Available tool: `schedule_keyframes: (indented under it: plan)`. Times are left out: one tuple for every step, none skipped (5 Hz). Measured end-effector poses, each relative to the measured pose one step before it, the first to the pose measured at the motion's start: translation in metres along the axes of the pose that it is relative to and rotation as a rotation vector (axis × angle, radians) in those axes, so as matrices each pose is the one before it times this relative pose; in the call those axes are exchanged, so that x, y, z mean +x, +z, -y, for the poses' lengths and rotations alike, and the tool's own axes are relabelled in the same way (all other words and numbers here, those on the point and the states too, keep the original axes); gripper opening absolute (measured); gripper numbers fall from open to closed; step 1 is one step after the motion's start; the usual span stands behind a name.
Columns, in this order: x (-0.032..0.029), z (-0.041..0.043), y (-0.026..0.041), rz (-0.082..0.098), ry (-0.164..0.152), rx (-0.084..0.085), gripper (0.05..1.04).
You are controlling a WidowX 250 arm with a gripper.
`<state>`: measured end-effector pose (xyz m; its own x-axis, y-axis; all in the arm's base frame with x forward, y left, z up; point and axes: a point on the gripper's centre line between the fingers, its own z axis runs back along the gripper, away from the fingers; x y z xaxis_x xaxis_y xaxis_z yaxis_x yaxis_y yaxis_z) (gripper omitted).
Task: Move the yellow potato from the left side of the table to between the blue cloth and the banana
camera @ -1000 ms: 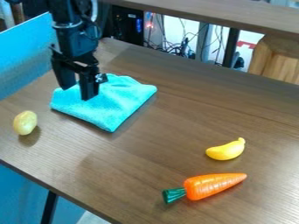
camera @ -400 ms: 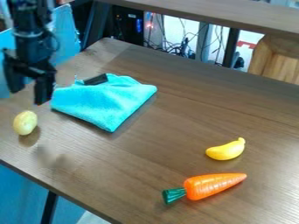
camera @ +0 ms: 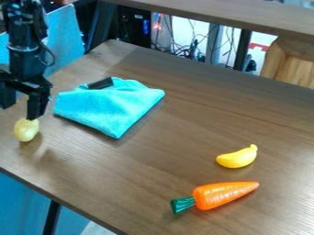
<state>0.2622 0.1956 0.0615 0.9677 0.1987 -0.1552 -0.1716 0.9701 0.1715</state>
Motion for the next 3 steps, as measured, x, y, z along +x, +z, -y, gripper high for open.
schedule_keyframes:
  plan:
    - [0.00054,-0.00131,-0.00276,0.0027,-0.0089,-0.0022,1.001]
    - [-0.00002,0.00493,-0.00423,0.0125,-0.0206,-0.0202,1.001]
    - [-0.00080,0.00299,-0.00387,0.0020,-0.0031,-0.0110,1.001]
